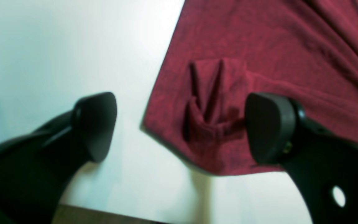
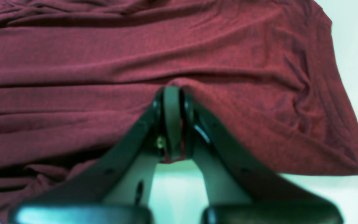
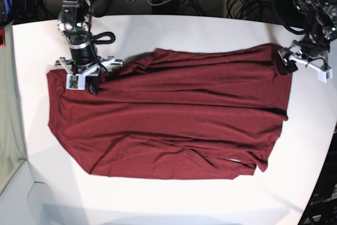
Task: Layout the t-shirt on the table in an organized manner, then fold the t-shirt properly
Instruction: 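Release the shirt with the right gripper and regrasp the collar edge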
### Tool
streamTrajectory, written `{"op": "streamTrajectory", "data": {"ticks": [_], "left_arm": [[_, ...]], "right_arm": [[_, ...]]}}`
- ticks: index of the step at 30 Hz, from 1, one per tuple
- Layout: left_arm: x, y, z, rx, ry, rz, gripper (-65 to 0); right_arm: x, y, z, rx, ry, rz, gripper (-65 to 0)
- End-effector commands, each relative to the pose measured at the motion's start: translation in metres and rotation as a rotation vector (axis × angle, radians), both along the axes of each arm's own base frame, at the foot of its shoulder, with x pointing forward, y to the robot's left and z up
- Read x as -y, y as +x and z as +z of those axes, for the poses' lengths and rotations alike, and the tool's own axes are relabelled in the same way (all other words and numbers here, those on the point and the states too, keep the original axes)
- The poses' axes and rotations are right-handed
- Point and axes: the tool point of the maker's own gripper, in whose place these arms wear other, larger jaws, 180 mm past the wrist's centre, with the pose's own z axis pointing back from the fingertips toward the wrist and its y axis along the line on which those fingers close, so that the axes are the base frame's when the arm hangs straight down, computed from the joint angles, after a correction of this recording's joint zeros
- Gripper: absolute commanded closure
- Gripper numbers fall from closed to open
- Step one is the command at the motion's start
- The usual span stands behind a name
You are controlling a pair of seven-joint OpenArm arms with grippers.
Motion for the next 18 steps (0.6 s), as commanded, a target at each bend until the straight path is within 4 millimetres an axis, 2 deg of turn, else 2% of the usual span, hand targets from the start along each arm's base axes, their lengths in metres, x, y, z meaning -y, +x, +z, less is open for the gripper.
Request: {"op": "streamTrajectory", "data": {"ticks": [1,4,10,13,15,18], "left_arm": [[-0.007,0.005,0.011,0.033,0.025,-0.005,-63.7],[-0.002,0.002,0.006,0.022,0.017,-0.014,-63.7],[0.021,0.002,-0.005,-0.011,0.003,-0.085,-63.7],[0.024,0.002,-0.007,-0.015,-0.001,-0.093,-63.7],[0.026,0.004,-0.007,-0.013,-0.002,-0.1,-63.6],[0.031,0.005,-0.008,-0.016,-0.002,-0.117,-63.6]], "right_arm": [[0.001,0.007,0.014,0.055,-0.001,0.0,0.0],[0.001,0.007,0.014,0.055,-0.001,0.0,0.0],[0.001,0.006,0.014,0.054,-0.001,0.0,0.0],[0.001,0.006,0.014,0.054,-0.001,0.0,0.0],[0.001,0.006,0.014,0.054,-0.001,0.001,-4.8],[0.002,0.005,0.015,0.055,-0.001,-0.002,-19.2]]}}
